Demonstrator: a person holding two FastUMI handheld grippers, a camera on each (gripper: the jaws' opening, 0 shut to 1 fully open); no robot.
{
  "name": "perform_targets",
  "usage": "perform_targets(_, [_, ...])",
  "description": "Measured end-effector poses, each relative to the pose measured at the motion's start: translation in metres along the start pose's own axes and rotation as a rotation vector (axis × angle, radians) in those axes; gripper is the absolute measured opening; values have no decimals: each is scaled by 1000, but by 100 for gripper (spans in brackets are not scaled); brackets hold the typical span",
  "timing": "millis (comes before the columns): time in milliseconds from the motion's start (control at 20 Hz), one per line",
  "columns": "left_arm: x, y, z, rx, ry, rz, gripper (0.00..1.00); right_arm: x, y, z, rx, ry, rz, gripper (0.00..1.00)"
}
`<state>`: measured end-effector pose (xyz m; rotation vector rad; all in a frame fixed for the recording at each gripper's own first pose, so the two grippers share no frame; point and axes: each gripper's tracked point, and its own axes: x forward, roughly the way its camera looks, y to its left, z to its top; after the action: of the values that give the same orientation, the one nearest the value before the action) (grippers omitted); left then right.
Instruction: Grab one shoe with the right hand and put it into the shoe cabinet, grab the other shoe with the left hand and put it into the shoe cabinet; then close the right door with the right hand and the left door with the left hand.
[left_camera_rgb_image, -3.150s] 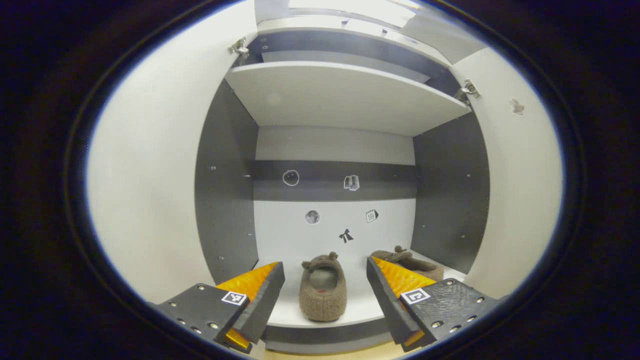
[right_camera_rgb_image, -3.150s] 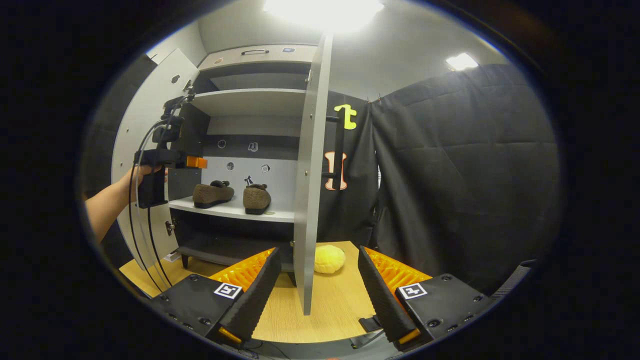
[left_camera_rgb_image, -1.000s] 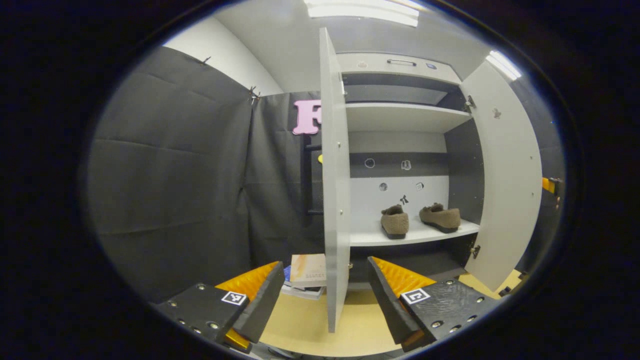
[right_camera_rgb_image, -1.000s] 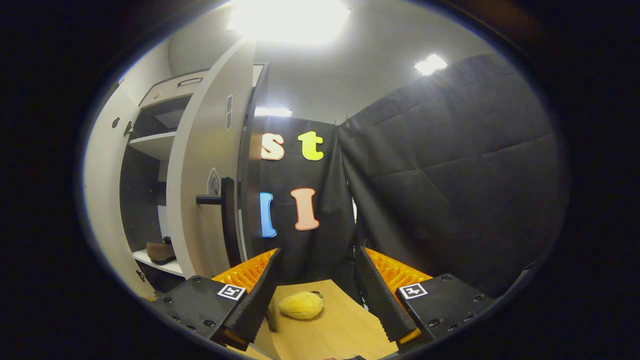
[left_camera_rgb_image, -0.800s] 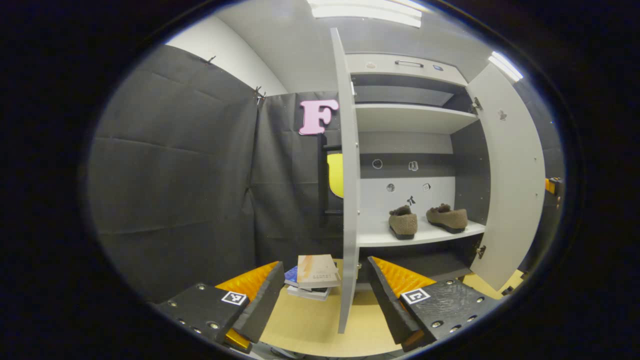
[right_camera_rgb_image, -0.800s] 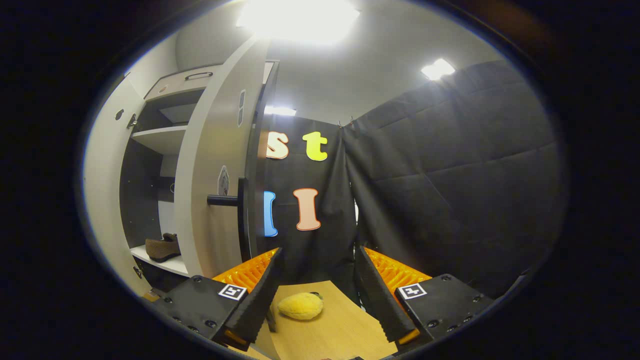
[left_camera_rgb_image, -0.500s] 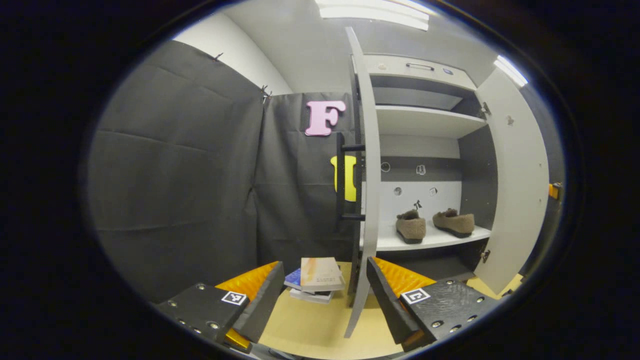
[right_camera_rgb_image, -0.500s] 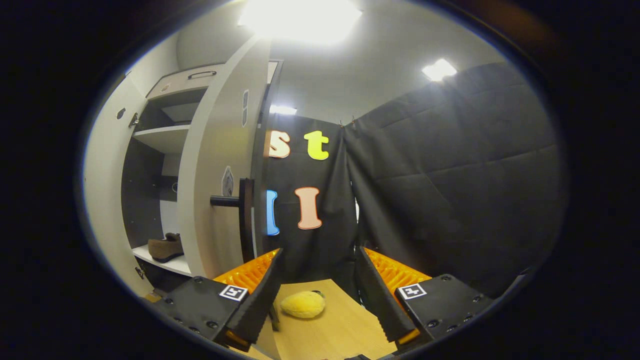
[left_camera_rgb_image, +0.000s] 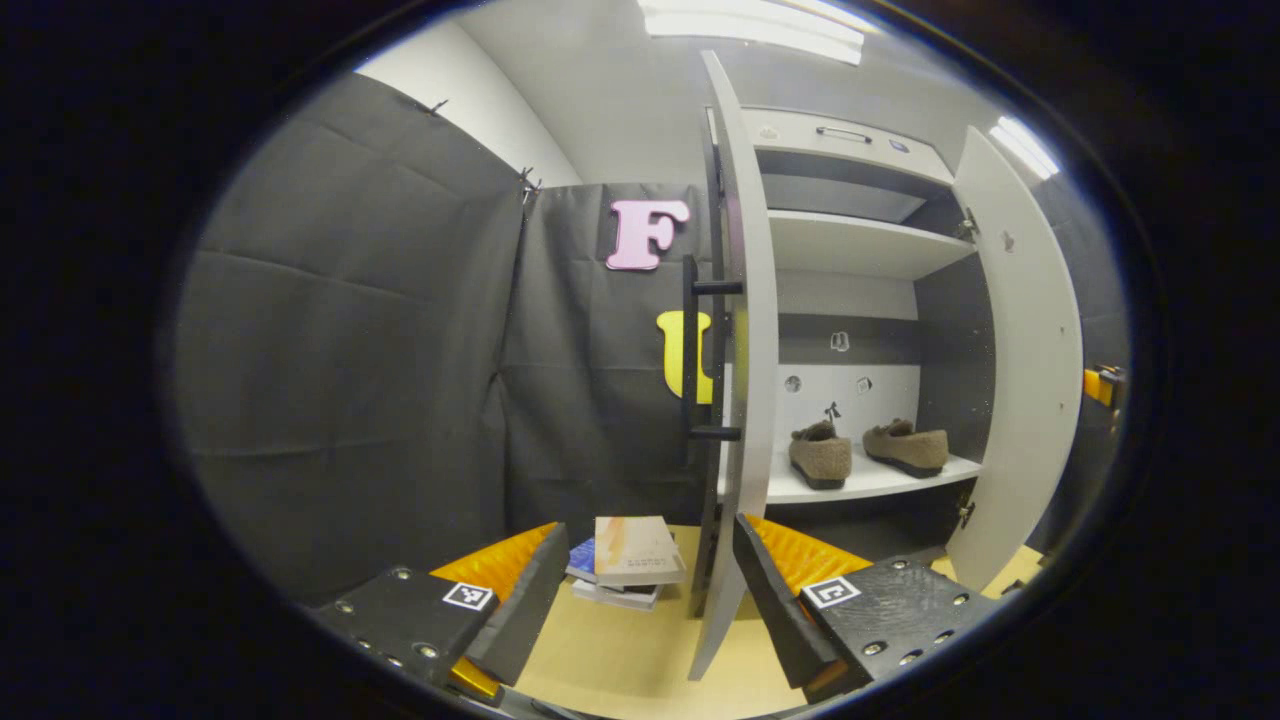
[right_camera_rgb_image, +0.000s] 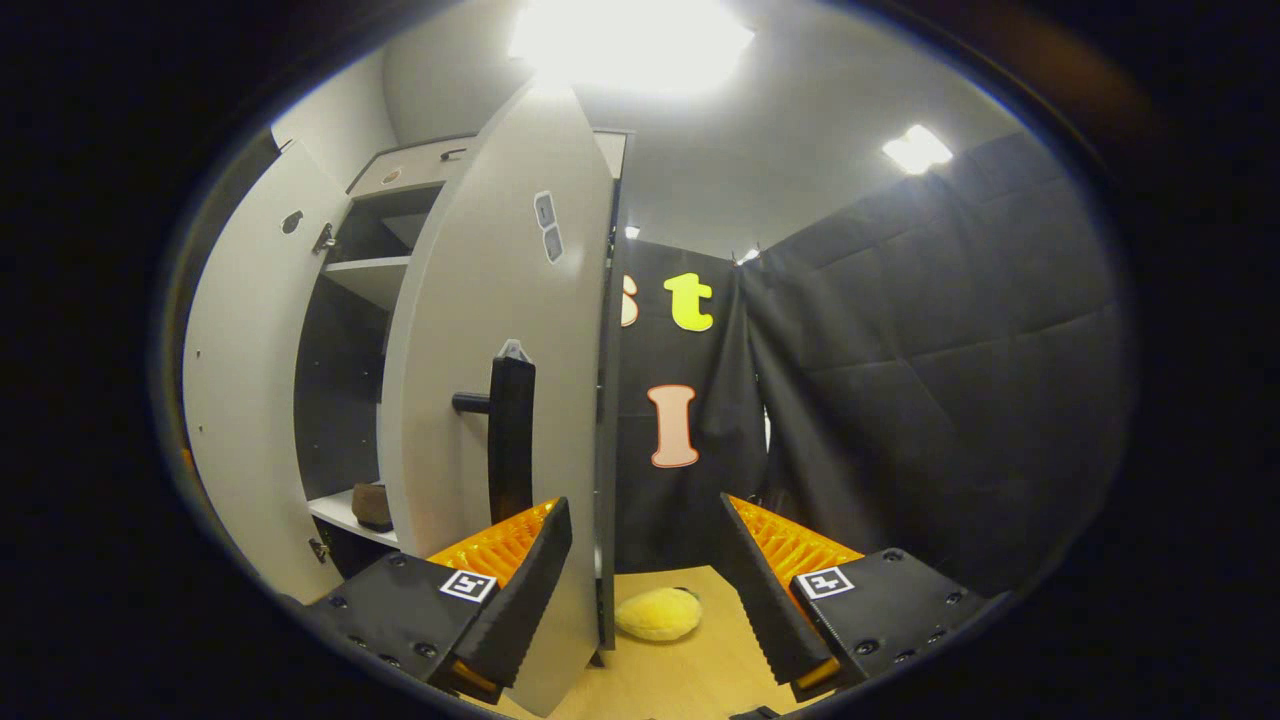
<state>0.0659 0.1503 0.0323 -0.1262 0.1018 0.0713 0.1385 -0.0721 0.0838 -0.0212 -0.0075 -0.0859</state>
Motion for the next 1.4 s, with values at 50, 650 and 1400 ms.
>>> perform_targets(50, [1, 2, -1, 0, 4, 2, 100, 1, 8, 0, 6, 0, 16, 93])
perform_targets(650, [-13, 53, -21, -14, 54, 86, 95, 38, 105, -7, 24, -11, 152, 94])
perform_targets(1400, [43, 76, 30, 19, -19, 110, 100, 30, 55, -30, 1, 26, 39, 96])
